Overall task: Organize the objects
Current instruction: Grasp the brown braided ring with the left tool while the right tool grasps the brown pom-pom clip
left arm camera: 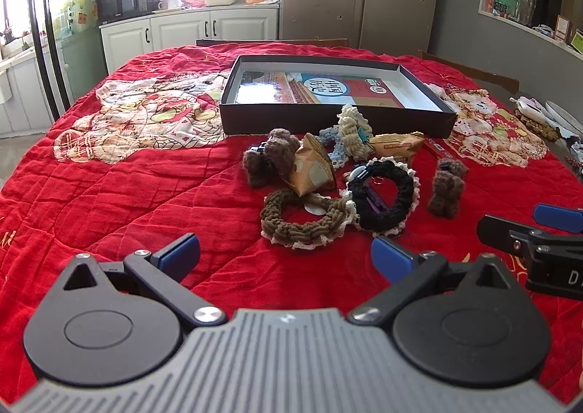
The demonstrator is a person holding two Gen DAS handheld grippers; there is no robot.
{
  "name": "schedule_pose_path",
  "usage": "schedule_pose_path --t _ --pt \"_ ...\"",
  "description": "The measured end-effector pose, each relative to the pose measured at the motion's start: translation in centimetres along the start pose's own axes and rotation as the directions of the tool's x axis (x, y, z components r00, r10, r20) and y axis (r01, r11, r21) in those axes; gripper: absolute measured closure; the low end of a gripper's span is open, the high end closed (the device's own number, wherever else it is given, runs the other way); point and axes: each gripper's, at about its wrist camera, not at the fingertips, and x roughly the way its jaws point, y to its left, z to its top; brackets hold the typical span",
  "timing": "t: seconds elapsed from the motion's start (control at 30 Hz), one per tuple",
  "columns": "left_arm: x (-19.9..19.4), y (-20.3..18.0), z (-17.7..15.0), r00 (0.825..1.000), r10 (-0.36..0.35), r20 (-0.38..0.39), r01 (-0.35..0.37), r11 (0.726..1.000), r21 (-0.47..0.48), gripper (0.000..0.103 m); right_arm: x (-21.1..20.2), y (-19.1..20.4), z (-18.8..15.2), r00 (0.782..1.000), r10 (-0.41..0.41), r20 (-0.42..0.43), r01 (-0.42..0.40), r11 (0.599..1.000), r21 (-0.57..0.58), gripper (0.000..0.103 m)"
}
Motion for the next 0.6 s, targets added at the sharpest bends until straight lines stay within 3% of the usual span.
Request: schedule_pose_path --t 0.37,0.6 --pt "0.6 0.7 0.3 1.0 -0.011 0.007 0.011 1.0 0.001 0.0 0.7 -0.1 0.2 1.0 -0.02 0.018 0.02 0.999 -0.034 0.012" --pt "2.4 4.0 1.2 0.999 -0.046 0.004 0.046 0.998 -0.05 0.0 2.2 -0.1 0.7 0.999 -0.037 0.024 0.039 0.995 -0.091 0.01"
